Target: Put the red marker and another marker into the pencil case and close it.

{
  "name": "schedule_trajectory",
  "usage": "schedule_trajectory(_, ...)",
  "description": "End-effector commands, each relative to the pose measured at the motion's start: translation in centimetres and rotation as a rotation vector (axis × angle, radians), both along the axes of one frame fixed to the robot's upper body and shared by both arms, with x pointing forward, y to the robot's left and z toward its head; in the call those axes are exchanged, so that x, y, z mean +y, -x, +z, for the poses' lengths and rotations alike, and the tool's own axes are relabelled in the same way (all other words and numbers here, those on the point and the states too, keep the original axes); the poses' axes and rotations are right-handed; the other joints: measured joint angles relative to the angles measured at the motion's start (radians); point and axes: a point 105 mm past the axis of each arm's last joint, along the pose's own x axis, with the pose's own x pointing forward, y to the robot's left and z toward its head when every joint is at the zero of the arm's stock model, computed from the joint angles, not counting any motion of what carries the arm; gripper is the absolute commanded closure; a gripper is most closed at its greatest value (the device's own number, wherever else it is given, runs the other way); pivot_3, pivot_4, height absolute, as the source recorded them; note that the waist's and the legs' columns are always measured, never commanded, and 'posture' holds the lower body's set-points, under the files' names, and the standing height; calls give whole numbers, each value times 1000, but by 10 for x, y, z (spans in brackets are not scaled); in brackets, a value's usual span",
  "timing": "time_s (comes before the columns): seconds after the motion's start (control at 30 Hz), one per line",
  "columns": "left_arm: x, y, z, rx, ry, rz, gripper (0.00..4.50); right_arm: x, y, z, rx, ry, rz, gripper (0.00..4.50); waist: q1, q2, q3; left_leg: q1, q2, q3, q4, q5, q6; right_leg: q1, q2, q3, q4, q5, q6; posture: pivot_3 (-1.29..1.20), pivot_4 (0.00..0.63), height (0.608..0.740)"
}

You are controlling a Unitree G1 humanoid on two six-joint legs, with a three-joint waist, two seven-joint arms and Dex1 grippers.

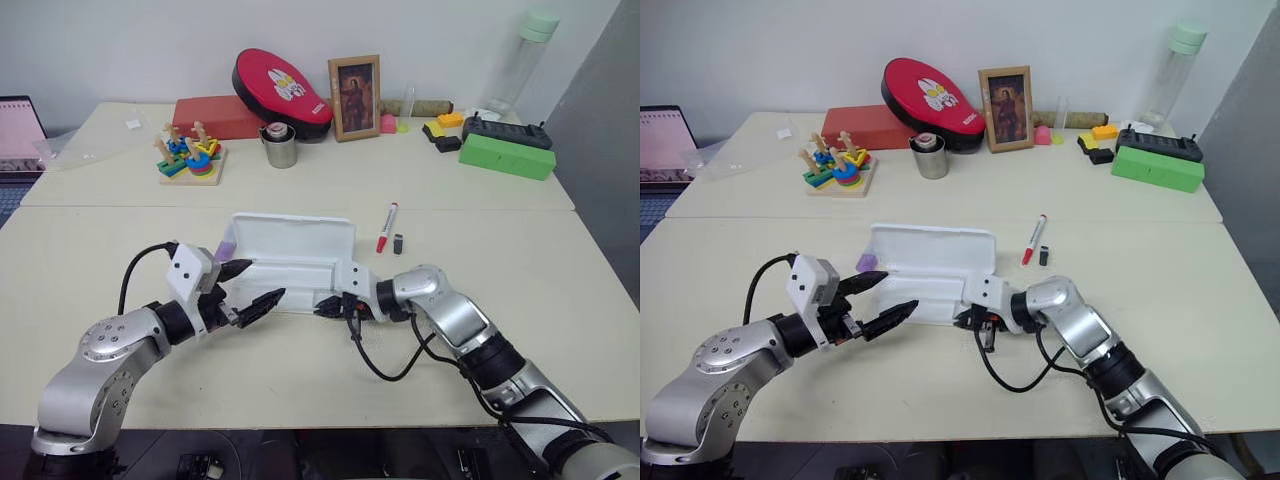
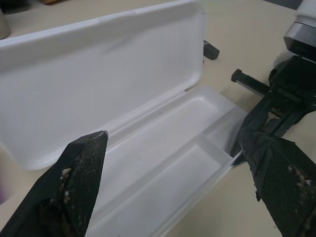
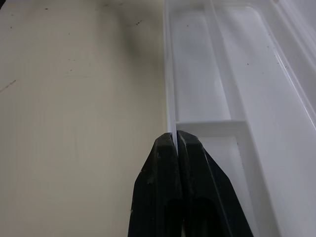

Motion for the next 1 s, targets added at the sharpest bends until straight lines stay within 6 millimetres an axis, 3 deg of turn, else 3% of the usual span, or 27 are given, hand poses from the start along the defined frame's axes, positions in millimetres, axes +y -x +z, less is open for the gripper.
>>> schedule_trajectory(0.03, -5, 5, 9, -27, -1, -32, 0, 3, 7, -2, -17, 23, 41, 4290, 0, 0, 0, 0, 0, 0, 0, 0, 0, 0, 0, 0, 0, 0, 0, 0, 150, 740)
schedule_trajectory(0.17, -7, 6, 11, -31, -6, -42, 0, 2, 6, 6, -35, -3, 39, 3349, 0, 0, 0, 1, 0, 0, 0, 0, 0, 1, 0, 0, 0, 0, 0, 0, 150, 740)
schedule_trajectory(0.27, -6, 5, 16, -45, -5, -37, 0, -1, 3, 23, -53, -59, 17, 2670, 0, 0, 0, 1, 0, 0, 0, 0, 0, 1, 0, 0, 0, 0, 0, 0, 150, 740)
schedule_trajectory(0.4, 0, -1, 26, -73, 11, -7, 0, -18, 2, 71, -9, -231, -19, 1772, 1, 0, 0, 0, 0, 0, 0, 0, 0, 0, 0, 0, 0, 0, 0, 0, 150, 740)
schedule_trajectory(0.5, -11, -7, 37, -96, 54, -33, 0, -48, -20, 113, 6, -373, -171, 1101, 6, 0, 0, 0, 0, 0, 1, 0, 0, 1, 0, 0, 0, 0, 0, 0, 150, 740)
schedule_trajectory(0.57, -21, -9, 42, -111, 74, -56, 0, -63, -33, 124, 1, -407, -262, 617, 9, 0, 0, 0, 0, 0, 1, 0, 0, 2, 0, 0, 0, 1, 0, 0, 150, 740)
schedule_trajectory(0.6, -25, -10, 43, -116, 78, -67, 0, -69, -40, 127, -1, -411, -307, 345, 9, -1, 0, 0, 0, 0, 1, 0, 0, 2, 0, 0, 0, 1, 1, 0, 150, 740)
schedule_trajectory(0.67, -40, -13, 49, -137, 109, -95, 0, -97, -74, 125, -10, -397, -545, 29, 7, -1, -1, 0, 0, 0, 1, 0, 0, 2, 0, 0, -1, 1, 1, 0, 150, 740)
schedule_trajectory(0.77, -56, -25, 63, -171, 177, -88, 0, -128, -117, 107, 17, -368, -895, 29, 6, -1, -1, 0, -1, 0, 1, 0, 0, 2, 0, 0, 0, 1, 1, 0, 150, 740)
schedule_trajectory(1.0, -78, -49, 92, -251, 223, -65, 0, -98, -143, 78, 81, -347, -1069, 29, -10, -1, -1, 0, -1, 1, 1, 0, 1, 0, 0, 2, 0, 3, 0, 0, 150, 740)
